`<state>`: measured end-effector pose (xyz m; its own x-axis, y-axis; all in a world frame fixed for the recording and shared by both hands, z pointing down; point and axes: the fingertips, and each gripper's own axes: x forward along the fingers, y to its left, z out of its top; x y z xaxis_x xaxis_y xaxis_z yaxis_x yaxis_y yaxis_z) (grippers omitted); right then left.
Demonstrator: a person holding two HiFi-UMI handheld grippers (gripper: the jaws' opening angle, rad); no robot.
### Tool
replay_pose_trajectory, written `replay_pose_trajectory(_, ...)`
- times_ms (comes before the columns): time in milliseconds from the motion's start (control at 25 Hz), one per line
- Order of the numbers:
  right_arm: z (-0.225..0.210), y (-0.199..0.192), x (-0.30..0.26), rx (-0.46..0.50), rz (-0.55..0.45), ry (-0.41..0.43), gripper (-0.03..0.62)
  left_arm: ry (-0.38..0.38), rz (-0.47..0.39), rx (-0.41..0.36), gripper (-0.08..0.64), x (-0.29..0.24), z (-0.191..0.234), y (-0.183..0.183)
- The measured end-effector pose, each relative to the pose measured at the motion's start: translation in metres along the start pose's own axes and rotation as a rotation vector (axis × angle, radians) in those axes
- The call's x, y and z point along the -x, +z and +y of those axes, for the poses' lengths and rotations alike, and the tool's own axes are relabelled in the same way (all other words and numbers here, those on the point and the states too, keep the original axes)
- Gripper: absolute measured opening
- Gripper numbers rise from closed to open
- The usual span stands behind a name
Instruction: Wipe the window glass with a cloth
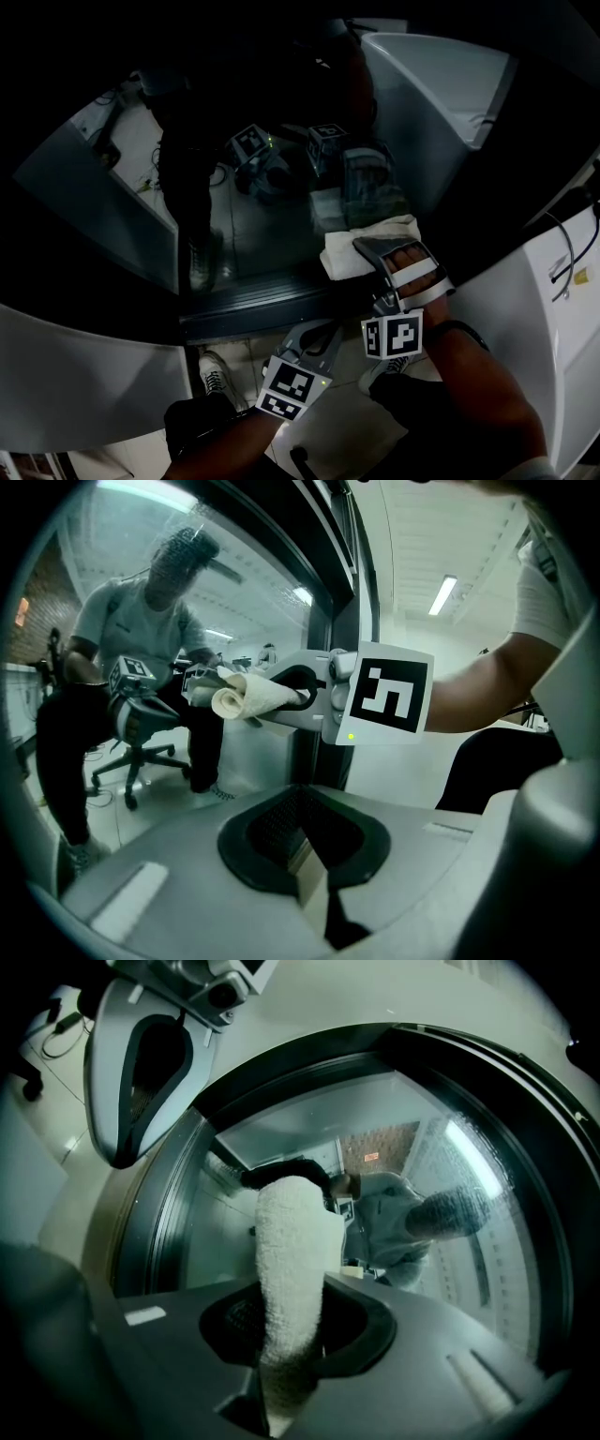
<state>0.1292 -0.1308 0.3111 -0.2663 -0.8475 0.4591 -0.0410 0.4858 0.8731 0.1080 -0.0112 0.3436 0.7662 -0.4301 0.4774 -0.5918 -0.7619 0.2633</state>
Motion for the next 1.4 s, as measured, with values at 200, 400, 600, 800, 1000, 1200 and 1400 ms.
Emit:
replay_pose_trajectory(200,0.001,-0.001,0.0,-0.007,0.01,0.004,0.089,0.006,-0.007,-0.005,0.017,0.002,0.002,0.002)
replay_pose_trajectory(400,0.0,0.001,0.007,-0.072,-0.001,0.004,0.089,0.02,-0.015,-0.014,0.017,0.006,0.004,0.004)
replay_pose_trajectory(600,-0.017,0.014,0.028,-0.265,-0.047,-0.005,0.089,0.028,-0.022,-0.016,0.017,0.01,0.011,0.009)
replay_pose_trajectory(800,-0.015,0.026,0.042,-0.66,-0.18,0.002,0.089,0.027,-0.066,-0.042,0.017,-0.017,0.015,-0.017)
replay_pose_trajectory(1000,-0.013,0.08,0.03,-0.874,-0.314,0.061,0.089,0.064,-0.078,-0.036,0.017,-0.003,0.037,-0.042)
replay_pose_trajectory(1200,-0.031,0.101,0.018,-1.002,-0.43,0.048,0.089,0.11,-0.064,-0.024,0.017,0.001,0.054,-0.051)
replay_pose_trajectory(1400,-0.051,0.108,0.0,-1.063,-0.516,0.082,0.089,0.141,-0.04,-0.018,0.017,0.001,0.061,-0.046)
